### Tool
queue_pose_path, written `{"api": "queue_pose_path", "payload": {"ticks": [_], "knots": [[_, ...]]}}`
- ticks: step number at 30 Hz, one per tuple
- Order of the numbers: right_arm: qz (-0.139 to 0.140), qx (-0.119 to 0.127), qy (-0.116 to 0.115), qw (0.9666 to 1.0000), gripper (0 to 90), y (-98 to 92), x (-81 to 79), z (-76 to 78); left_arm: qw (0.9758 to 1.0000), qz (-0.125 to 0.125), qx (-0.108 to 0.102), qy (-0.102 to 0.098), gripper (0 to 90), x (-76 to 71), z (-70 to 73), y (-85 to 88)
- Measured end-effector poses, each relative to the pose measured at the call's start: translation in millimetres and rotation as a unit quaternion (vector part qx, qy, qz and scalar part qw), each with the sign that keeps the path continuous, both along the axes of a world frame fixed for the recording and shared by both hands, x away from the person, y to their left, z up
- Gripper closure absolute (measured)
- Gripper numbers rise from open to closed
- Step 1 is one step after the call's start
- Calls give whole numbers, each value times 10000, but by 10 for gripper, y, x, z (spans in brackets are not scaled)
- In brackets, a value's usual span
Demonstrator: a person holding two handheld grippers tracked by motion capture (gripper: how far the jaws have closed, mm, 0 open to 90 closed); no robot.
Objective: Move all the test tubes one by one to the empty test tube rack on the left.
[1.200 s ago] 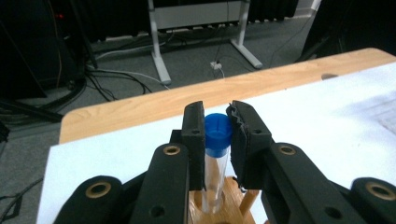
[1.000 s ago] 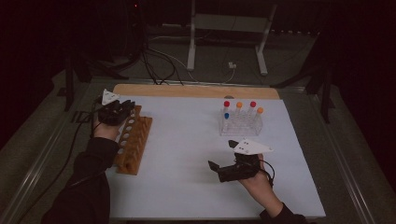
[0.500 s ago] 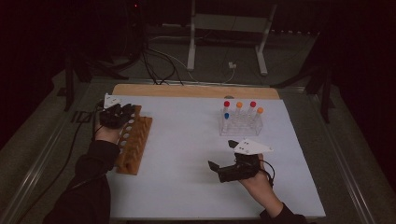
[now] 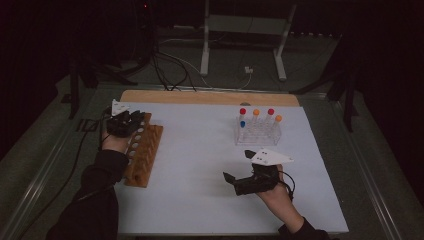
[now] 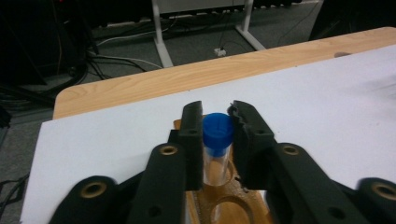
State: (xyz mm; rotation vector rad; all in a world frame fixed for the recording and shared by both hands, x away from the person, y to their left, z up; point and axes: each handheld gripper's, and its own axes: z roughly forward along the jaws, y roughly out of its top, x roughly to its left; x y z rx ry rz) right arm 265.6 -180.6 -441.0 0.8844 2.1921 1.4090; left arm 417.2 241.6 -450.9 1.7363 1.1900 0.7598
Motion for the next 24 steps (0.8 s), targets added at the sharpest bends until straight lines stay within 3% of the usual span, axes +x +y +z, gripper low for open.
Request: {"api": "queue_pose_path", "payload": {"ticks": [4,6,9,10,11,13,20,24], "knots": [[-30,17,-31,10000,0,-14,4,0,9998,-9,-194,-24,564,-44,77,43],[-46,30,-36,10000,0,-22,10,4,9998,7,-169,-38,483,-85,142,38],[-85,65,-82,9999,0,-41,22,22,9995,-162,-256,-50,388,-176,243,13],[-130,79,-138,9998,0,-58,30,37,9993,-225,-294,-60,278,-213,274,1],[-130,79,-138,9998,0,-58,30,37,9990,-274,-343,-34,278,-250,302,-13],[-134,113,-147,9997,0,-76,43,49,9985,-397,-369,50,153,-326,349,-51],[-128,307,25,9994,0,-147,114,95,9939,-1041,-366,48,20,-655,433,-222],[-147,112,-58,9998,0,-152,162,105,9898,-1377,-368,-3,14,-844,415,-342]]}}
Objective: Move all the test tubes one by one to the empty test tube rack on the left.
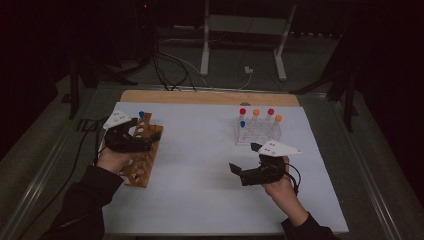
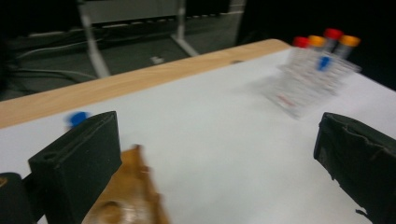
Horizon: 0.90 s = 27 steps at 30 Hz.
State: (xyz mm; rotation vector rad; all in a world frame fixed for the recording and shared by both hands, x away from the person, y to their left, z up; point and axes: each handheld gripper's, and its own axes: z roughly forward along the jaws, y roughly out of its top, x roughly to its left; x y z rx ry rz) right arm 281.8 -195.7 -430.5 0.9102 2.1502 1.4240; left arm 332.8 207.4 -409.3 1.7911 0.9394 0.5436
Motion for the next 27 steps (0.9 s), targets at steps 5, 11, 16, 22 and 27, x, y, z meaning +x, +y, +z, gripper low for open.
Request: {"api": "queue_pose_path", "payload": {"ticks": [5,11,16,22,27], "knots": [[-106,-1,-41,9999,0,-26,95,4,9989,-459,-92,37,15,-210,-113,-149],[-310,-200,-120,9992,0,-46,265,9,9956,-940,26,36,15,-410,-266,-342],[-484,-155,-124,9986,0,-71,418,-5,9928,-1199,-44,15,15,-531,-374,-449],[-774,-181,-86,9968,54,-112,609,-84,9907,-1358,32,-2,15,-636,-465,-535],[-1007,-234,1,9946,93,-146,776,-184,9907,-1358,85,59,15,-649,-537,-556]]}}
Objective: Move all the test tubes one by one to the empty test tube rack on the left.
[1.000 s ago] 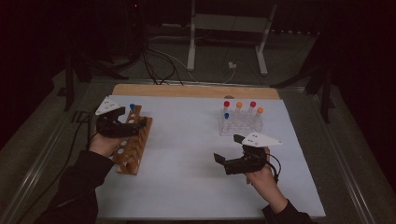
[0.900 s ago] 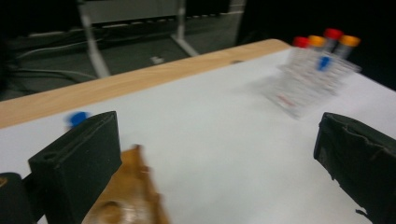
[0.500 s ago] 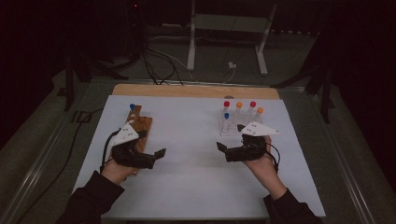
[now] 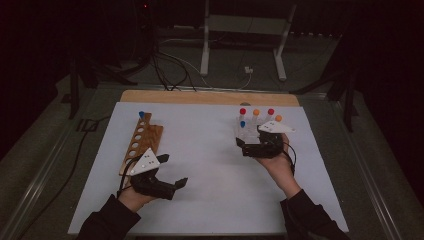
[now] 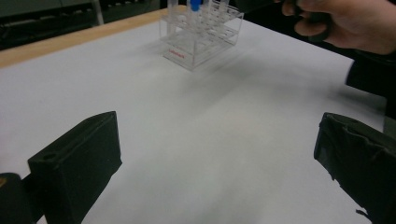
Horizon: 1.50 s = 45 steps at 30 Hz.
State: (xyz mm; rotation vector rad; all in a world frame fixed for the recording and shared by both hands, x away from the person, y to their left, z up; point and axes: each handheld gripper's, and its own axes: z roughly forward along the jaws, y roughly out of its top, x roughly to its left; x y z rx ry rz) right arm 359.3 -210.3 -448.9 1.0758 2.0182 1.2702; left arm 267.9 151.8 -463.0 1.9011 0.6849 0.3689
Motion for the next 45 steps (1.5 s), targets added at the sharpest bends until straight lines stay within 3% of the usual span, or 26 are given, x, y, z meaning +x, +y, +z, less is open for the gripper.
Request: {"api": "queue_pose_path", "payload": {"ticks": [4,5,7,11,12,16,29,34,45], "knots": [[-184,-110,3,9998,167,-4,97,-58,10000,-5,43,28,15,-7,-43,-17],[-261,-158,9,9995,252,-4,143,-80,10000,-12,50,35,15,-9,-49,-21],[-282,-205,15,9994,281,-1,164,-91,10000,-32,53,48,15,-10,-53,-24],[-354,-291,33,9989,430,-2,243,-136,10000,-35,39,21,15,-13,-43,-17],[-363,-409,62,9985,485,-2,283,-163,10000,-13,47,3,15,-15,-38,-15],[-412,-493,161,9978,552,11,355,-218,10000,-26,31,-2,15,-16,-31,-8],[-404,-439,343,9976,671,67,504,-274,10000,0,-1,-1,15,-12,-22,10],[-392,-412,369,9977,762,96,513,-289,10000,-7,23,21,15,-4,-30,22],[-433,-386,301,9979,771,78,486,-216,10000,-52,-1,45,15,-8,-27,10]]}}
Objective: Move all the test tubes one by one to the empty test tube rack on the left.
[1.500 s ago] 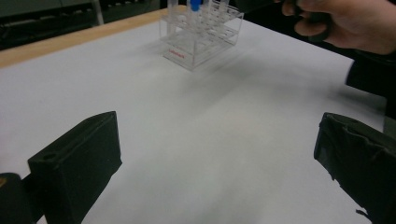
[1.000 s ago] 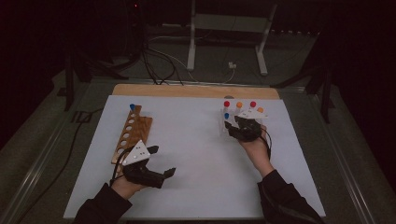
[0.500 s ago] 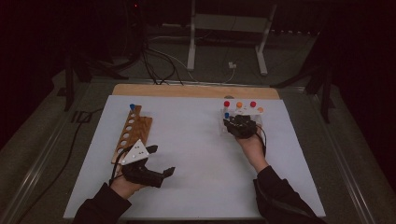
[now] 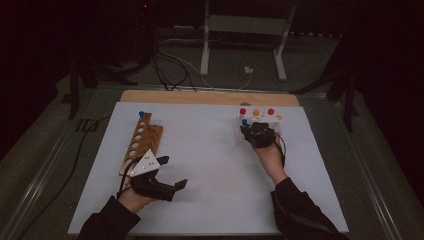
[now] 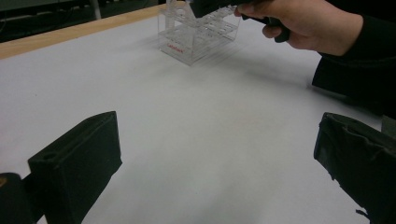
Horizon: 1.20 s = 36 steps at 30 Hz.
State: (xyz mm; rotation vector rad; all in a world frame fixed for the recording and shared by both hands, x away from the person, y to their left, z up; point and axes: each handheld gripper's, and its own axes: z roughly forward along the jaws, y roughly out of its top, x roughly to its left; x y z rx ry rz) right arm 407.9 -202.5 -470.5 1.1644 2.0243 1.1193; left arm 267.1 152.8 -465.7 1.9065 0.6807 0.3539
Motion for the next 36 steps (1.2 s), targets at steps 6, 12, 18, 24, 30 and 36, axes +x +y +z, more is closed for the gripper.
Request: {"api": "queue_pose_path", "payload": {"ticks": [6,12,18,24,30,36], "knots": [[46,49,-163,9998,772,-25,-52,159,10000,-24,4,9,15,1,5,-2],[65,85,-305,9995,772,-43,-119,335,10000,-54,-50,57,15,-2,27,2],[112,76,-462,9988,772,-60,-214,494,9999,-86,-87,41,15,-20,63,-3],[272,98,-545,9981,772,-58,-352,592,9998,-133,-108,49,16,-29,87,-25],[531,87,-563,9970,771,2,-515,619,9997,-213,-108,26,16,-46,132,-68],[838,38,-496,9952,772,107,-669,557,9991,-356,-239,59,19,-45,175,-102]]}}
